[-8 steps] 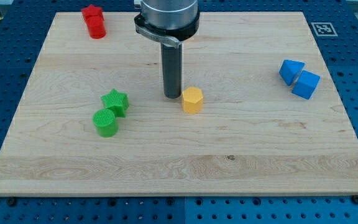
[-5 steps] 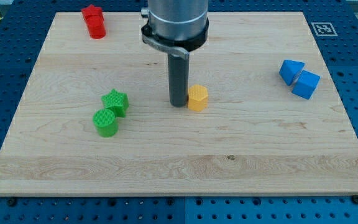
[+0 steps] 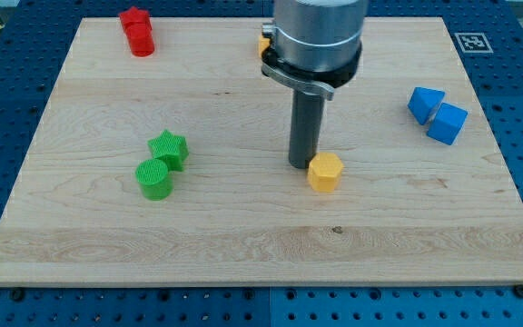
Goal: Move the yellow hexagon towards the bottom right corner
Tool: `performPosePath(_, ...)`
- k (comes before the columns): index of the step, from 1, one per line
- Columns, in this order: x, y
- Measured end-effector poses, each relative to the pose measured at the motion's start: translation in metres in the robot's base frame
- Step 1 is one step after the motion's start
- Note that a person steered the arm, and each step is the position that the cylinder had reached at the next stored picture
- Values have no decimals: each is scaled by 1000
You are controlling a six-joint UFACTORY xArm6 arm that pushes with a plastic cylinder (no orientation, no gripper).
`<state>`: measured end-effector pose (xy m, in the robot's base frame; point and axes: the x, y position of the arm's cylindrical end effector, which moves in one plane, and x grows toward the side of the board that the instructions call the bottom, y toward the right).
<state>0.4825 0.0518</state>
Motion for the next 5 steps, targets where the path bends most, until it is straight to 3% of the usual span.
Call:
performPosePath(3,52,29)
performPosePath(5,60,77)
